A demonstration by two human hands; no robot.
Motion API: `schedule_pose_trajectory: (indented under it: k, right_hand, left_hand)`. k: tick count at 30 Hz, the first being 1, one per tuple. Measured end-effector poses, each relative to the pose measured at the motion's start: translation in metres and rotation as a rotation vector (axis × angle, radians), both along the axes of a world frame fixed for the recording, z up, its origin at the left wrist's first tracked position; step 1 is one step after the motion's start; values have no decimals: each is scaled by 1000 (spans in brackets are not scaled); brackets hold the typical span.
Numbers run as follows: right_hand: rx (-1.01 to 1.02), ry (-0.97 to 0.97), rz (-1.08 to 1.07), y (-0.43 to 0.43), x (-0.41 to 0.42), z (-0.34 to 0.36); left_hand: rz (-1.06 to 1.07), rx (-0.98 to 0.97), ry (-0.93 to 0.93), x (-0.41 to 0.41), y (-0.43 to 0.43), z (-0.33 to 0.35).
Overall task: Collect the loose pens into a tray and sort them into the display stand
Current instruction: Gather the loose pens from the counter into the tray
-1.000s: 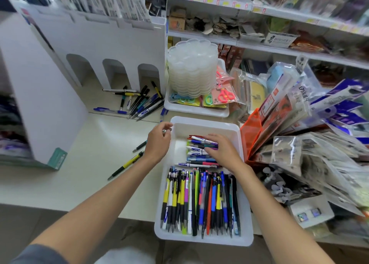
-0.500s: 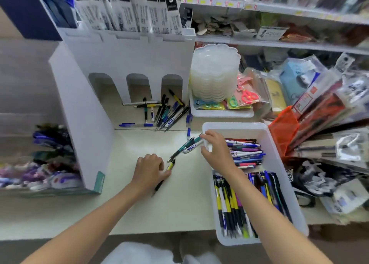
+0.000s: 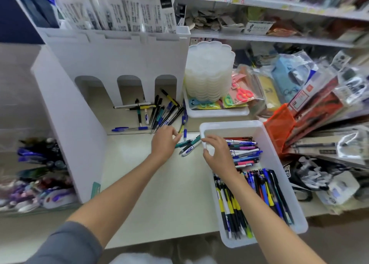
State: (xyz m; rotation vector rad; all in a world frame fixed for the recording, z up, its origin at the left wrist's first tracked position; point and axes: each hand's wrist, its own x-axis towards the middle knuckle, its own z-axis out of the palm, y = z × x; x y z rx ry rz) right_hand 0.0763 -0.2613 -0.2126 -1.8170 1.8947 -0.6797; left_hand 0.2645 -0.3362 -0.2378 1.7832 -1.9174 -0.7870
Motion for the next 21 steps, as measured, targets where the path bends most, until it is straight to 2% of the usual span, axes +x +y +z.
schedule_pose_trajectory:
  k: [4, 7, 14, 18, 21]
  right_hand:
    - [2, -12, -16, 2, -7, -2]
    - [8, -12, -28, 4, -14, -1]
    - [33, -44, -23, 4, -26, -2]
    - [40, -56, -13, 1, -26, -2]
    - [58, -60, -5, -1, -23, -2]
  left_hand:
    - [-95, 113, -201, -31, 6, -20]
    - [-111, 59, -338, -40, 17, -35]
    - [-174, 21, -401, -45, 6, -37]
    - [-264, 21, -566, -35, 3, -35]
    - [-284, 24, -559, -31, 6, -31]
